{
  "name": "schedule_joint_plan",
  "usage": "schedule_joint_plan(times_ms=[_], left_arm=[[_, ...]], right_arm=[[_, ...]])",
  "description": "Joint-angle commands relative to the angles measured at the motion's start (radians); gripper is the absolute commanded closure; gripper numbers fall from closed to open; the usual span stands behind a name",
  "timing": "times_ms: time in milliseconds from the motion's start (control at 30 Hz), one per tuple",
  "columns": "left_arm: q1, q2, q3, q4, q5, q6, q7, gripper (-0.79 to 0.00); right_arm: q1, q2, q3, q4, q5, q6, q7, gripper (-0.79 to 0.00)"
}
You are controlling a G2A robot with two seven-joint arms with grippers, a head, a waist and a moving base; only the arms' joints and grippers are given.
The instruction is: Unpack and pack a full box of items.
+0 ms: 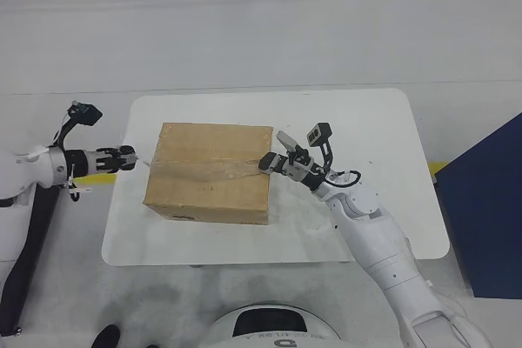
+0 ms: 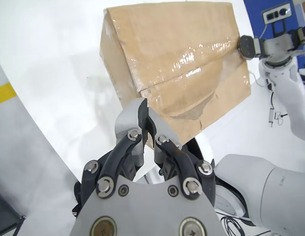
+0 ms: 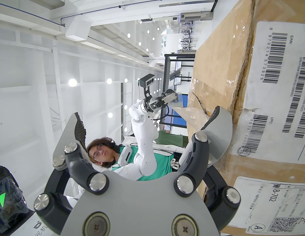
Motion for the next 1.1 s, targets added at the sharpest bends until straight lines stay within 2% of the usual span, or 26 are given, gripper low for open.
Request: schedule_joint_plan(times_ms=[0,67,133,200,233,367,467,567,700,767,867,933,1000,1033,1067], left_arm=[[-0.005,0.0,0.003,0.019,0.019,0.032,0.026,-0.44],[-0.01,-0.001,0.009,0.039,0.027,0.054,0.05,-0.551],[-0.017,-0.002,0.013,0.061,0.029,0.068,0.066,-0.6],[-0.024,-0.003,0.015,0.083,0.019,0.073,0.085,-0.773],[-0.029,-0.004,0.012,0.1,0.001,0.077,0.096,-0.785],[-0.041,-0.01,0.001,0.168,-0.051,0.04,0.201,-0.785],[-0.029,-0.015,-0.006,0.215,-0.125,-0.091,0.258,-0.785],[0.01,-0.02,-0.008,0.274,-0.265,-0.286,0.245,-0.785],[0.012,-0.029,0.021,0.391,-0.446,-0.374,0.18,-0.785],[-0.005,-0.035,0.044,0.447,-0.524,-0.379,0.15,-0.785],[-0.034,-0.043,0.076,0.521,-0.657,-0.336,0.048,-0.785],[-0.058,-0.045,0.104,0.571,-0.703,-0.258,-0.048,-0.785],[-0.099,-0.049,0.142,0.636,-0.687,-0.133,-0.089,-0.785],[-0.126,-0.053,0.164,0.655,-0.667,-0.083,-0.092,-0.717],[-0.146,-0.057,0.183,0.666,-0.656,-0.071,-0.103,-0.662]], right_arm=[[0.0,0.0,0.0,0.0,0.0,0.0,0.0,-0.785],[0.0,0.0,0.0,0.0,0.0,0.0,0.0,-0.785],[0.0,0.0,0.0,0.0,0.0,0.0,0.0,-0.785],[0.0,0.0,0.0,0.0,0.0,0.0,0.0,-0.785],[0.0,0.0,0.0,0.0,0.0,0.0,0.0,-0.785],[0.0,0.0,0.0,0.0,0.0,0.0,0.0,-0.785],[0.0,0.0,0.0,0.0,0.0,0.0,0.0,-0.785],[0.0,0.0,0.0,0.0,0.0,0.0,0.0,-0.785],[0.0,0.0,0.0,0.0,0.0,0.0,0.0,-0.785],[0.0,0.0,0.0,0.0,0.0,0.0,0.0,-0.785],[0.0,0.0,0.0,0.0,0.0,0.0,0.0,-0.785],[0.0,0.0,0.0,0.0,0.0,0.0,0.0,-0.785],[0.0,0.0,0.0,0.0,0.0,0.0,0.0,-0.785],[0.0,0.0,0.0,0.0,0.0,0.0,0.0,-0.785],[0.0,0.0,0.0,0.0,0.0,0.0,0.0,-0.785]])
